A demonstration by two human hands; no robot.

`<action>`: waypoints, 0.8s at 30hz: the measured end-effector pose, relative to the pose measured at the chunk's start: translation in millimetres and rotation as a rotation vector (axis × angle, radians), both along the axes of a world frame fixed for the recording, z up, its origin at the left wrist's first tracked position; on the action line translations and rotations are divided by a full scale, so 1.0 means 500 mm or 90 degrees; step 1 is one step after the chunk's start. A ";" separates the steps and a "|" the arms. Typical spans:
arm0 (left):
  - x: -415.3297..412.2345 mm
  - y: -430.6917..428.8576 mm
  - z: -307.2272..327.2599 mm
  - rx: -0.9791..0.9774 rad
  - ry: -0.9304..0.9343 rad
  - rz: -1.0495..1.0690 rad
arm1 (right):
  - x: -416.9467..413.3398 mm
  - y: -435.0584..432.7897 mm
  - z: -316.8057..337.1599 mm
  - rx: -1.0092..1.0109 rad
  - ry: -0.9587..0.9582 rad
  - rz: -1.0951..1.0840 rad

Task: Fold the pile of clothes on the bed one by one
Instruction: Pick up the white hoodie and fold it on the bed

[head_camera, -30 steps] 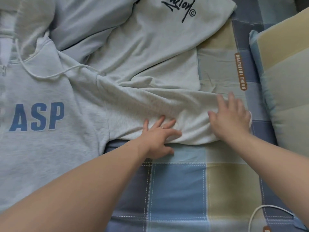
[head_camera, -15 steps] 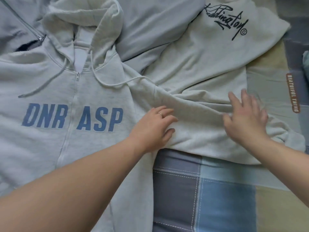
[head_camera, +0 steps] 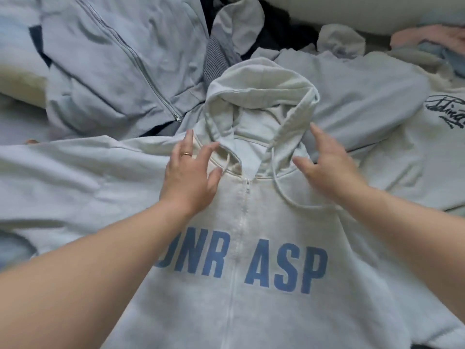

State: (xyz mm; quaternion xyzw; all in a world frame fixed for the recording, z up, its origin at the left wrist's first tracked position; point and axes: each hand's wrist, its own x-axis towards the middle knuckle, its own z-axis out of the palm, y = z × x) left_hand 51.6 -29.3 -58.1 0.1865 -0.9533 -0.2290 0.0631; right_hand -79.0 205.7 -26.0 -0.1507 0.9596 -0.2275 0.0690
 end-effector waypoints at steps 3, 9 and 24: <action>-0.059 -0.050 -0.005 0.129 -0.032 0.014 | -0.051 -0.070 -0.027 0.003 -0.030 -0.071; -0.155 -0.070 -0.026 0.139 -0.055 -0.023 | -0.126 -0.123 -0.034 0.007 0.024 -0.262; -0.332 -0.108 -0.119 0.090 0.134 0.090 | -0.258 -0.179 -0.134 -0.288 0.090 -0.224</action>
